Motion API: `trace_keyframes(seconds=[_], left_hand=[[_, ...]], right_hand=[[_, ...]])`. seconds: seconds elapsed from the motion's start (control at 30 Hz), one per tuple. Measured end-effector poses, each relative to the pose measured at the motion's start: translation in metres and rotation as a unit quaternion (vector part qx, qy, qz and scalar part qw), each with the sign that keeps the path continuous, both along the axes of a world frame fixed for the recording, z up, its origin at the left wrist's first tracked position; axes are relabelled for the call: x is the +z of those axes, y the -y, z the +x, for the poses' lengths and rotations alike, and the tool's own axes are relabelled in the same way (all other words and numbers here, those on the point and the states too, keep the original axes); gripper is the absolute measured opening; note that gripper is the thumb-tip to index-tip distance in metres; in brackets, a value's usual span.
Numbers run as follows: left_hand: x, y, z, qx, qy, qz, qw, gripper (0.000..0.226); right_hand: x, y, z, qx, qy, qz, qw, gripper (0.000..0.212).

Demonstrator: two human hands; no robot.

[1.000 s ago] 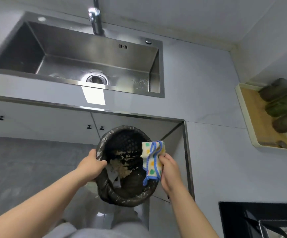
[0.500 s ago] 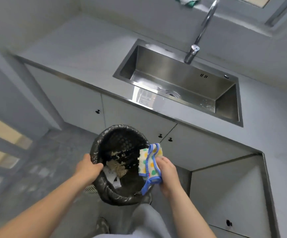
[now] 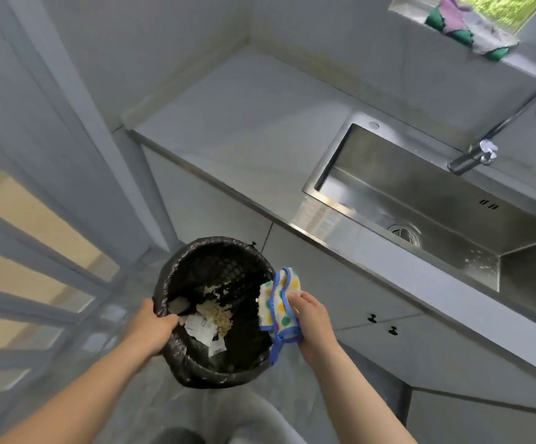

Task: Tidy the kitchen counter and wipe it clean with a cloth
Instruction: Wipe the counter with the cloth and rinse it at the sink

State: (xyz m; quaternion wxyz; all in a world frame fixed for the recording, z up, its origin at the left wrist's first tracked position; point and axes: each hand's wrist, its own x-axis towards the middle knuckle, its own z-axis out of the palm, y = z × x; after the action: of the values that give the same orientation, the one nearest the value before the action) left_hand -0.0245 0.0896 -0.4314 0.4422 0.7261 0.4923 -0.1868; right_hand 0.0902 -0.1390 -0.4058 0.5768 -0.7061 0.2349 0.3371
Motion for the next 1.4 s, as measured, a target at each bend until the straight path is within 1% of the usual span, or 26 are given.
trace_keyframes(seconds=[0.07,0.17,0.33,0.53,0.67,0.8,0.87,0.97,1.03,1.13,1.23,1.3,1.4], left_hand=[[-0.011,-0.027,0.017,0.003,-0.003,0.007,1.0,0.035],[-0.011,-0.05,0.039,-0.009,0.005,0.028,1.0,0.03],[-0.014,-0.092,0.068,-0.023,0.021,0.028,0.999,0.035],[-0.056,-0.154,0.091,-0.066,0.007,-0.006,0.998,0.038],[-0.081,-0.177,0.106,-0.091,-0.027,-0.006,0.995,0.029],[-0.121,-0.194,0.117,-0.114,-0.068,-0.006,0.991,0.026],[-0.144,-0.197,0.121,-0.114,-0.086,-0.012,0.99,0.023],[-0.183,-0.198,0.125,-0.107,-0.099,-0.017,0.989,0.027],[-0.209,-0.198,0.126,-0.107,-0.108,-0.016,0.988,0.03],[-0.256,-0.2,0.126,-0.105,-0.123,-0.018,0.987,0.029],[-0.302,-0.202,0.127,-0.091,-0.121,-0.029,0.988,0.018],[-0.325,-0.2,0.128,-0.089,-0.123,-0.026,0.988,0.017],[-0.368,-0.2,0.126,-0.076,-0.122,-0.027,0.989,0.023]], right_hand=[[-0.007,-0.026,0.022,0.013,-0.008,0.011,1.0,0.021],[-0.013,-0.057,0.048,0.032,-0.007,-0.012,0.999,0.016],[-0.026,-0.101,0.071,0.018,-0.014,-0.027,0.999,0.014],[-0.051,-0.149,0.064,-0.067,-0.018,-0.049,0.996,0.019],[-0.068,-0.17,0.054,-0.12,-0.026,-0.051,0.991,0.017],[-0.099,-0.191,0.053,-0.131,-0.059,-0.043,0.989,0.017],[-0.12,-0.197,0.054,-0.134,-0.077,-0.04,0.987,0.013],[-0.151,-0.203,0.057,-0.123,-0.102,-0.053,0.986,0.009],[-0.175,-0.206,0.06,-0.108,-0.116,-0.066,0.985,0.018],[-0.217,-0.209,0.066,-0.094,-0.122,-0.091,0.984,0.028],[-0.261,-0.21,0.072,-0.086,-0.117,-0.117,0.983,0.03],[-0.282,-0.207,0.074,-0.076,-0.13,-0.121,0.981,0.026],[-0.32,-0.208,0.077,-0.053,-0.135,-0.131,0.981,0.016]])
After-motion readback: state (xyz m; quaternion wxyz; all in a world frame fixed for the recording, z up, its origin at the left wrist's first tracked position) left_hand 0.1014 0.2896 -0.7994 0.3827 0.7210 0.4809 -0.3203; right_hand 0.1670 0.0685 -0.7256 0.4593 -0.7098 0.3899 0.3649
